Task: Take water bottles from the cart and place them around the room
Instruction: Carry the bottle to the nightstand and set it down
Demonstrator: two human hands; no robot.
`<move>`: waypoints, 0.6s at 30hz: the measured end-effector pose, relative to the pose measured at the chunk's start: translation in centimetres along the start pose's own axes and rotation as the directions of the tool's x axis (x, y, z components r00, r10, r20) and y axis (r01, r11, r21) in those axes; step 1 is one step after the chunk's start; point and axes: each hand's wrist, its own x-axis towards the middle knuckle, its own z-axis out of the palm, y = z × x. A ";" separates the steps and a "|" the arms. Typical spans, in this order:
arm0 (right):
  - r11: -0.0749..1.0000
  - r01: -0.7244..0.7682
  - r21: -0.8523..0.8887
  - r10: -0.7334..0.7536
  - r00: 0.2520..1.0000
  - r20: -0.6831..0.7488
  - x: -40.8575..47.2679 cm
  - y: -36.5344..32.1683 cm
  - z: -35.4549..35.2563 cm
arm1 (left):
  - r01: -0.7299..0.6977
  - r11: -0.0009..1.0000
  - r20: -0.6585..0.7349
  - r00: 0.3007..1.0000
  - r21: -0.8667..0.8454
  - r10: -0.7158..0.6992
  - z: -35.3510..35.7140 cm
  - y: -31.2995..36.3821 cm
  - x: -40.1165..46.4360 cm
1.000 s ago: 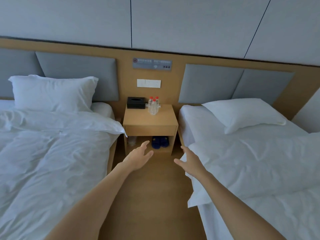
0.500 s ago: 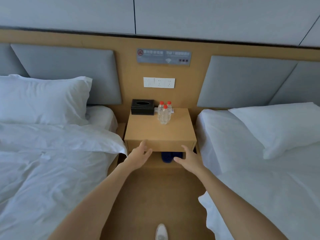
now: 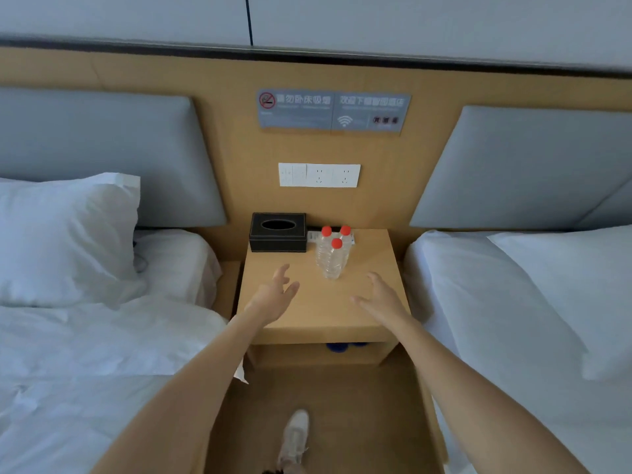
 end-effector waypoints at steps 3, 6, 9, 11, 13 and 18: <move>0.999 -0.036 -0.016 0.036 0.999 0.004 3.3 -1.6 -0.7 | 0.016 0.998 0.014 1.000 -0.060 -0.016 -1.0 -0.2 3.6; 0.999 -0.042 -0.013 0.042 0.999 -0.009 6.1 -3.6 -1.3 | -0.004 0.999 0.059 0.998 -0.052 0.007 -1.9 0.2 6.7; 1.000 -0.025 0.007 0.025 1.000 -0.005 8.0 -5.2 -1.7 | -0.018 0.999 0.064 0.998 -0.045 0.021 -2.9 1.1 9.3; 1.000 -0.008 0.009 0.007 1.000 0.011 8.9 -5.8 -1.8 | -0.025 0.999 0.075 0.997 -0.024 0.027 -3.3 1.6 10.5; 1.000 -0.002 0.000 0.002 1.000 0.017 9.7 -6.2 -2.1 | -0.025 1.000 0.086 0.996 -0.006 0.025 -3.6 1.9 11.4; 1.000 -0.009 0.003 0.009 1.000 0.009 11.0 -6.3 -3.0 | -0.009 0.999 0.093 0.996 0.035 0.005 -3.8 2.1 12.9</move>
